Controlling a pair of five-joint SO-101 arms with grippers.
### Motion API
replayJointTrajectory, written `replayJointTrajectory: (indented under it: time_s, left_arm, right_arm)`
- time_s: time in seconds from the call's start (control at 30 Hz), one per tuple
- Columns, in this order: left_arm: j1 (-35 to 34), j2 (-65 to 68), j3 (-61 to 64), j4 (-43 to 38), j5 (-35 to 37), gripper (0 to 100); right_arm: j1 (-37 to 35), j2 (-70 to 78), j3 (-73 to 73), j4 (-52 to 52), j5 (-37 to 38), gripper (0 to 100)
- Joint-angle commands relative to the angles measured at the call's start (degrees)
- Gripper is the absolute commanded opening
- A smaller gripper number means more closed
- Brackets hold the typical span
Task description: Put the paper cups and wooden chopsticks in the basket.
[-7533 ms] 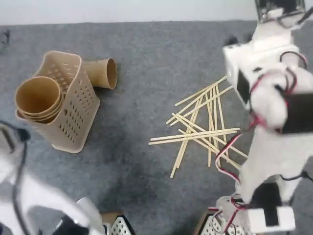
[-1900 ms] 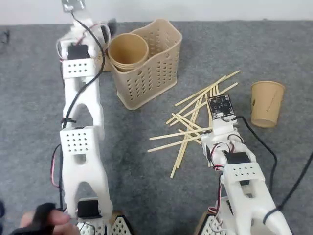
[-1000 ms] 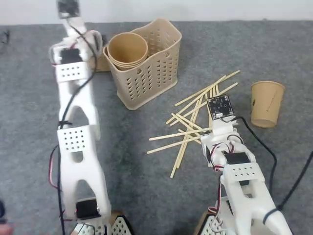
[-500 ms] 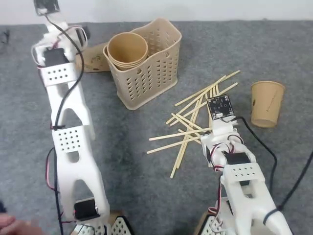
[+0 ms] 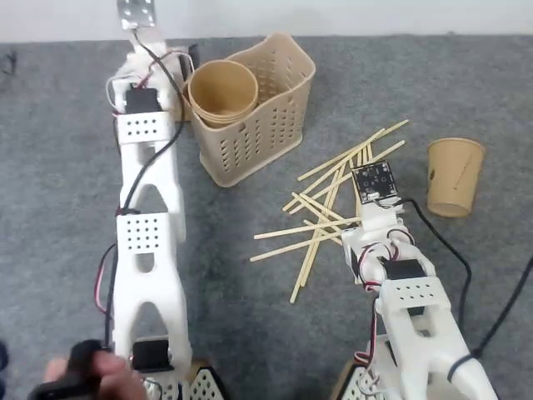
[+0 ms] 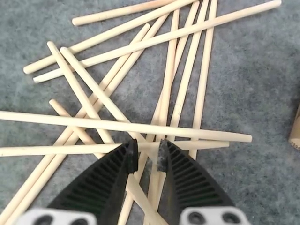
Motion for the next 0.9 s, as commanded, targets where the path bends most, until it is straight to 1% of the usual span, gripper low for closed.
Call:
replayJointTrajectory:
  time_s: [0.0, 0.1, 0.3, 0.6, 0.77, 0.87]
  left_arm:
    - [0.3, 0.5, 0.2, 0.2, -2.7, 25]
    - [0.2, 2.9, 0.6, 0.4, -5.1, 24]
    - [-0.1, 3.7, 0.3, 3.9, -5.3, 24]
    - [-6.5, 3.7, -0.6, 5.2, -5.8, 24]
    - [-9.0, 4.2, -7.4, 12.0, -9.5, 24]
    - [-9.7, 4.3, -10.2, 14.2, -10.6, 24]
  right_arm:
    - [-0.3, -1.4, -0.4, -1.0, 0.8, 9.0]
    - [-0.3, -1.4, -0.4, -1.0, 0.8, 9.0]
    - [-0.3, -1.4, -0.4, -1.0, 0.8, 9.0]
    - [-0.3, -1.4, -0.4, -1.0, 0.8, 9.0]
    - [-0.3, -1.4, -0.4, -1.0, 0.8, 9.0]
    - [-0.3, -1.4, -0.4, -1.0, 0.8, 9.0]
